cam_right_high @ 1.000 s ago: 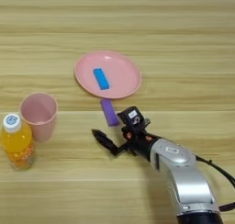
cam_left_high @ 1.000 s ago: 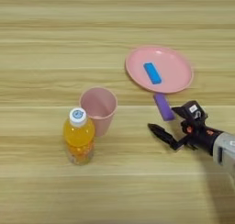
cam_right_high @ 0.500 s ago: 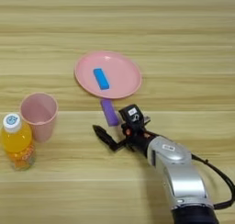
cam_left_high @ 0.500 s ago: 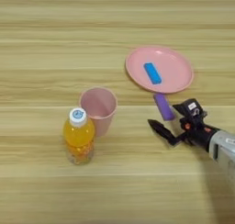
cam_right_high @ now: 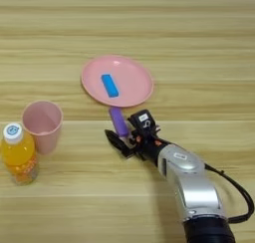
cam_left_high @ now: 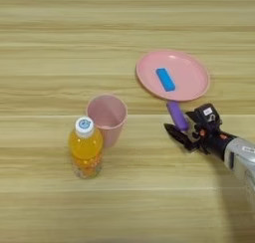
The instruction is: Move the objects on the table
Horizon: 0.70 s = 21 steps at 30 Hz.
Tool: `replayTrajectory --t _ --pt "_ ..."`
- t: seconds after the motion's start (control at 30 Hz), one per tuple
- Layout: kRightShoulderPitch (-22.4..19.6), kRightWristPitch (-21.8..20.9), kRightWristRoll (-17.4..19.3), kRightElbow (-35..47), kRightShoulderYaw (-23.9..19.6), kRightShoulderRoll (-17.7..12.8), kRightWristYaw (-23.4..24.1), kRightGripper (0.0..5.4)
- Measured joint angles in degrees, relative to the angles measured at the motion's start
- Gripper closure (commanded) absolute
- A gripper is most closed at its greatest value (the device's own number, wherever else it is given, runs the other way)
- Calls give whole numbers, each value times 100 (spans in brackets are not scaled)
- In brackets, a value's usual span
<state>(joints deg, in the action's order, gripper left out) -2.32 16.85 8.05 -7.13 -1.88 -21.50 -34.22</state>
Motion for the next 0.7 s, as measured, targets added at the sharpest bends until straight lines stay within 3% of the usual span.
replayTrajectory --t 0.7 --pt "-44 0 -1 -39 23 0 7 375"
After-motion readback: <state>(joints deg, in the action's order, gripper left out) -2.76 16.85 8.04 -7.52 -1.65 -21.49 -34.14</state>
